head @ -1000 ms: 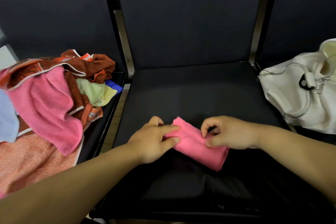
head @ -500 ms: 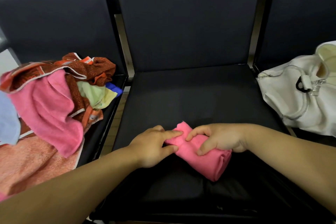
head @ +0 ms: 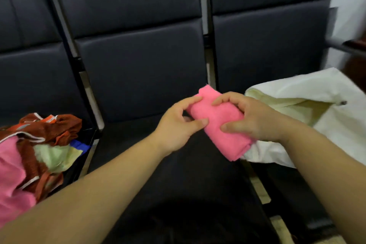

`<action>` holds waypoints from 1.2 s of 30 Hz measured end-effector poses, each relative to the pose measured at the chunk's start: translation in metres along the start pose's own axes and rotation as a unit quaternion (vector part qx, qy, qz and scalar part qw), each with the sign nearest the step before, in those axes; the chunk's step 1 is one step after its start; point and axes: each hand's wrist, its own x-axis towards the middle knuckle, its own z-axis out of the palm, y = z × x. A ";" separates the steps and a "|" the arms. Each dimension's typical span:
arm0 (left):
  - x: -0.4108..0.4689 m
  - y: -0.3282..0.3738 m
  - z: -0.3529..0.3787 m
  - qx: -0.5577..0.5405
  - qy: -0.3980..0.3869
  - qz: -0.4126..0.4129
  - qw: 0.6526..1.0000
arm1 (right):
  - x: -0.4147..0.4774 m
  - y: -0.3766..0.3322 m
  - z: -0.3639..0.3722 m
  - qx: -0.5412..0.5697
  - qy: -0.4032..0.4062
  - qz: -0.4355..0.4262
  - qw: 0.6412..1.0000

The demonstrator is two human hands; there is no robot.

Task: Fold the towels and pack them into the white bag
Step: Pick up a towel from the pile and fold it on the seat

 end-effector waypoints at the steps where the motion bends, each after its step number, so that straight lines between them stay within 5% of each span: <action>1: 0.016 0.014 0.013 0.027 -0.013 0.016 0.999 | -0.007 0.006 -0.018 -0.001 0.030 0.001 1.000; 7: 0.092 0.059 0.107 0.155 -0.083 0.100 0.979 | -0.042 0.064 -0.094 0.120 0.166 0.027 0.978; 12: 0.140 0.059 0.159 0.267 -0.101 0.132 0.949 | -0.048 0.122 -0.124 0.302 0.266 0.052 0.914; 19: 0.156 0.026 0.153 0.509 -0.139 0.140 0.838 | -0.029 0.172 -0.105 0.324 0.379 0.118 0.859; 23: 0.152 0.012 0.142 0.492 -0.193 0.035 0.848 | -0.014 0.180 -0.079 0.352 0.392 0.148 0.837; 26: 0.152 0.007 0.139 0.522 -0.188 0.063 0.830 | -0.006 0.185 -0.071 0.402 0.409 0.168 0.802; 30: 0.151 0.015 0.139 0.497 -0.148 0.073 0.852 | 0.001 0.186 -0.072 0.456 0.427 0.224 0.748; 36: 0.142 0.025 0.141 0.465 -0.113 0.074 0.875 | -0.002 0.182 -0.080 0.377 0.412 0.278 0.782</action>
